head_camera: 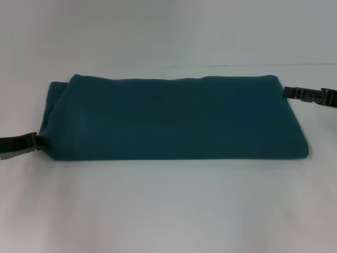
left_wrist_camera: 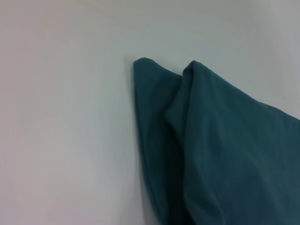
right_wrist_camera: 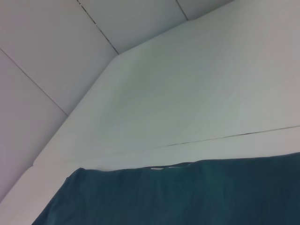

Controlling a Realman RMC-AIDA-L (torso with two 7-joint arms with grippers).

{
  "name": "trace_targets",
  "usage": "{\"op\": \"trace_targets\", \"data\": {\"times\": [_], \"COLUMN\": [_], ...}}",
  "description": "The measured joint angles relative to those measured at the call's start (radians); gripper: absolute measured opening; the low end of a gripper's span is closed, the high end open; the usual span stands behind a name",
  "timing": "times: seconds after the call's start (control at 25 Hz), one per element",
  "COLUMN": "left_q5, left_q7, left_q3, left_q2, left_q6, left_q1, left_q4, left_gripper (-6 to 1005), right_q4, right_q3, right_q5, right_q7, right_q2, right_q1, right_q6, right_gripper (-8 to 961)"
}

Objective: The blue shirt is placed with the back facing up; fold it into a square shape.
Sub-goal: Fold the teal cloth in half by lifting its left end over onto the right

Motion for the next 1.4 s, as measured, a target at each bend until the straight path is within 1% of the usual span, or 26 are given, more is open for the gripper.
{"op": "trace_targets", "data": {"times": [0.08, 0.16, 0.36, 0.6, 0.76, 0.88, 1.08, 1.4], "left_q5": [0.000, 0.001, 0.002, 0.003, 0.003, 0.015, 0.060, 0.108], "left_q7": [-0.005, -0.005, -0.005, -0.001, 0.002, 0.008, 0.014, 0.014], "left_q3": [0.001, 0.001, -0.001, -0.004, -0.018, -0.053, -0.113, -0.163], "left_q2": [0.000, 0.000, 0.002, 0.004, 0.013, 0.020, 0.029, 0.044], "left_q6": [-0.003, -0.003, -0.002, -0.001, -0.003, -0.001, 0.004, 0.000], "left_q1": [0.003, 0.005, 0.018, 0.043, 0.058, 0.065, 0.067, 0.078], "left_q4": [0.002, 0.003, 0.020, 0.049, 0.065, 0.072, 0.085, 0.105], "left_gripper": [328, 122, 16, 30, 38, 45, 56, 75], "right_q4": [0.001, 0.001, 0.002, 0.004, 0.005, 0.006, 0.016, 0.044], "right_q3": [0.000, 0.000, 0.000, 0.000, -0.001, -0.005, -0.006, -0.009], "right_q5": [0.000, 0.000, 0.001, 0.001, 0.001, 0.001, 0.001, 0.001], "right_q7": [0.000, 0.000, 0.000, 0.000, -0.004, -0.006, -0.006, -0.007], "right_q2": [0.000, 0.000, 0.009, 0.028, 0.043, 0.054, 0.055, 0.055], "right_q1": [0.000, 0.000, 0.001, 0.009, 0.016, 0.025, 0.038, 0.057], "right_q6": [0.000, 0.002, 0.011, 0.023, 0.037, 0.050, 0.055, 0.077], "right_gripper": [907, 907, 906, 905, 905, 904, 904, 905]}}
